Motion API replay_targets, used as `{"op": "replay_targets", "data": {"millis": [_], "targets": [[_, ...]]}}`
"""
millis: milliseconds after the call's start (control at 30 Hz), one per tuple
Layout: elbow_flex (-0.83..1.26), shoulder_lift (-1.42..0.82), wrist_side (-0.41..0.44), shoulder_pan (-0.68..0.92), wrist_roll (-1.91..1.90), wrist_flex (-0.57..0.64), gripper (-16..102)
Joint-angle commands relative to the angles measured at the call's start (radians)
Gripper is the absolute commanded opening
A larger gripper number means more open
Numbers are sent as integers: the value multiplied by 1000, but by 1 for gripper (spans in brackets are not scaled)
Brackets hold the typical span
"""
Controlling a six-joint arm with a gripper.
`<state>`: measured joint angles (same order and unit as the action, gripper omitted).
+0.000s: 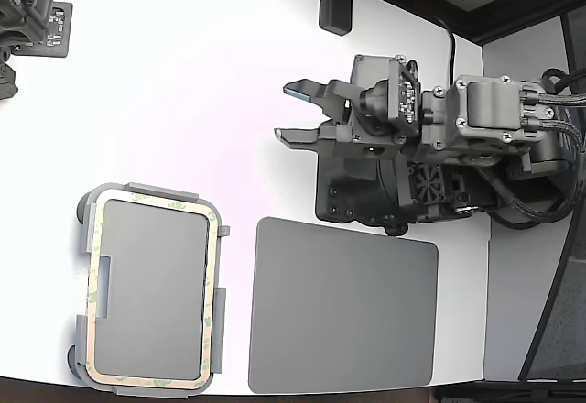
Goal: Move top rectangular frame to the holder.
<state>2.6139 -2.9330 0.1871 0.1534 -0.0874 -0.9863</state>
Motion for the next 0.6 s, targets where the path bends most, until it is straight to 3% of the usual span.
{"op": "replay_targets", "data": {"millis": [0,300,567], "targets": [[-23,-18,2,-12,2,11,100],[-46,78,-2,-15,-2,25,100],[-15,14,26,-17,-26,17,100]]}}
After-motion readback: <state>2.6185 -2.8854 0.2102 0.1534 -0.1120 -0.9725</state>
